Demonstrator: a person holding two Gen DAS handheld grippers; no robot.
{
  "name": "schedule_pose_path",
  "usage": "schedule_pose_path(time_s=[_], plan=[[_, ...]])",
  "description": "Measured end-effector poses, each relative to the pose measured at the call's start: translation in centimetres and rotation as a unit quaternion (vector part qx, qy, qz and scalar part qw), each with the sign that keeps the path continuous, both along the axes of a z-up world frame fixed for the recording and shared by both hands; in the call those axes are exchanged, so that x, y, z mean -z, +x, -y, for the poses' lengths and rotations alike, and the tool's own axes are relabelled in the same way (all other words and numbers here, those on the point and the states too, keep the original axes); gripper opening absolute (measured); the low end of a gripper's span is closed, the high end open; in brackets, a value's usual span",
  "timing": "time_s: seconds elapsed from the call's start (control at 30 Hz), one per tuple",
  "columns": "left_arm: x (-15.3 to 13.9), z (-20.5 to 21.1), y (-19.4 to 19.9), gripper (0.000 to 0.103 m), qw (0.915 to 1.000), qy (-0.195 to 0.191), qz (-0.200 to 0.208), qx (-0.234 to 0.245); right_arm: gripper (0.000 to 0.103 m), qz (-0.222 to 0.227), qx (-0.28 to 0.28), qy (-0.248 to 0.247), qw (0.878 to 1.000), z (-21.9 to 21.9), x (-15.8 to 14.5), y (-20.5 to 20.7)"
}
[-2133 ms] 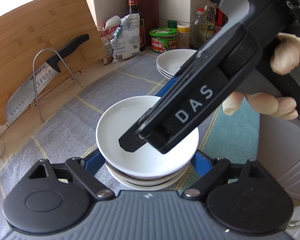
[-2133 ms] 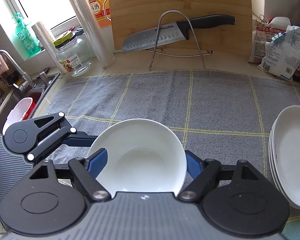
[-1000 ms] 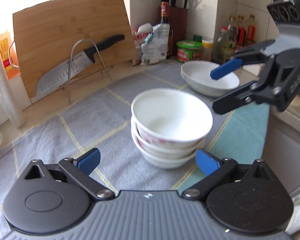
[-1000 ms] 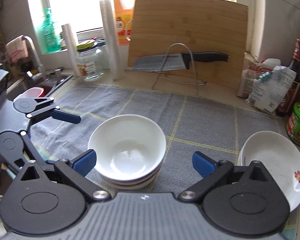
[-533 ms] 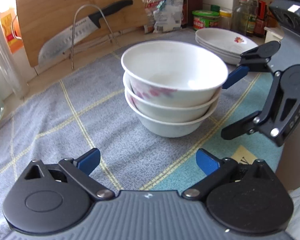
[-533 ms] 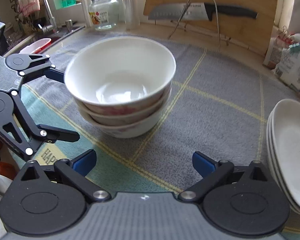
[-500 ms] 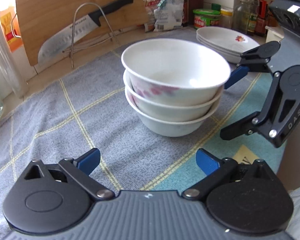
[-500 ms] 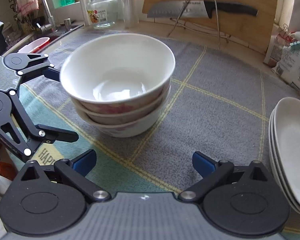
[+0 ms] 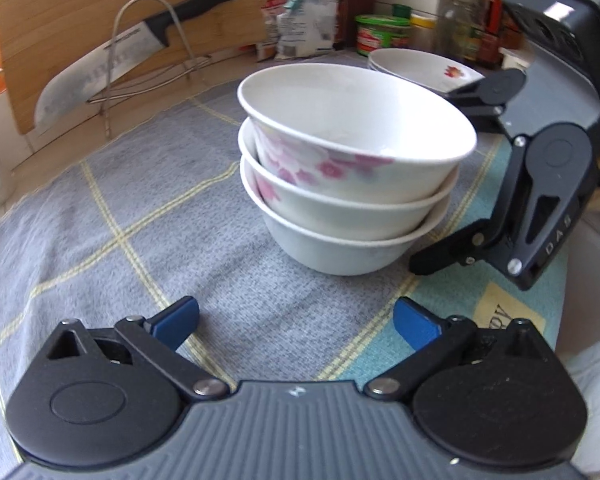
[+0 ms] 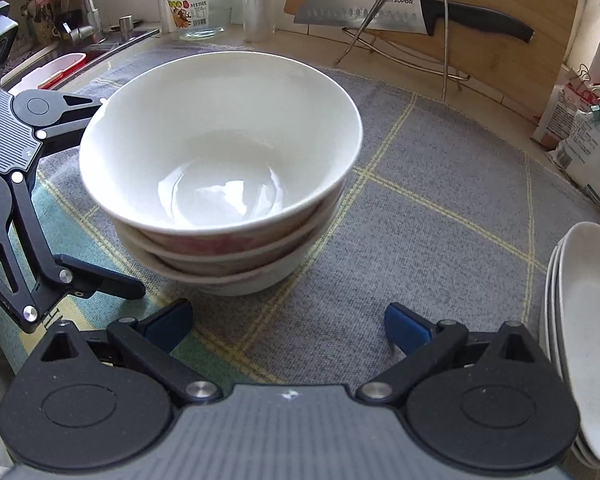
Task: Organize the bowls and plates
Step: 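Grasp the rim of the three-bowl stack with the right gripper, then lift the bowl stack and carry it with the right gripper toward the plates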
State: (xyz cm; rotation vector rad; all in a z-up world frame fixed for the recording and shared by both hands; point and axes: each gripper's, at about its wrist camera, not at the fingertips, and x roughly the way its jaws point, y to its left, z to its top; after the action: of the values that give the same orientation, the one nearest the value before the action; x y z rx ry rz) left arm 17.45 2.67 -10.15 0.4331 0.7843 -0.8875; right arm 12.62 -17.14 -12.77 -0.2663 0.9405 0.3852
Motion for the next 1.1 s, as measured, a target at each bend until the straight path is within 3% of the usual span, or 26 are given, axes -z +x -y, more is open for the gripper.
schedule_pose_path(time_s=[0.17, 0.27, 0.4, 0.63, 1.1], plan=[[-0.5, 0.4, 0.6, 0.101, 0.9968, 0.02, 0.02, 0.074, 0.103, 0.003, -0.042, -0.013, 0.999, -0.8, -0.7, 0.4], [-1.0, 1.1, 0.7, 0.1, 0.9901, 0.033, 0.046, 0.129, 0.103, -0.004, -0.087, -0.015, 0.996, -1.1, -1.1, 0.9], [-1.1, 2.2, 1.0, 0.097, 0.9821, 0.05, 0.046, 0.176, 0.102, -0.014, -0.138, -0.011, 0.99, -1.3, -1.5, 2.1], [-1.5, 3.3, 2.5, 0.083, 0.9782, 0.059, 0.023, 0.198, 0.094, -0.027, -0.202, 0.001, 0.979, -1.1, -2.3, 3.5], [-2.1, 4.9, 3.8, 0.08, 0.9662, 0.066, 0.007, 0.249, 0.085, -0.059, -0.232, 0.009, 0.971, -0.2, -2.9, 3.1]])
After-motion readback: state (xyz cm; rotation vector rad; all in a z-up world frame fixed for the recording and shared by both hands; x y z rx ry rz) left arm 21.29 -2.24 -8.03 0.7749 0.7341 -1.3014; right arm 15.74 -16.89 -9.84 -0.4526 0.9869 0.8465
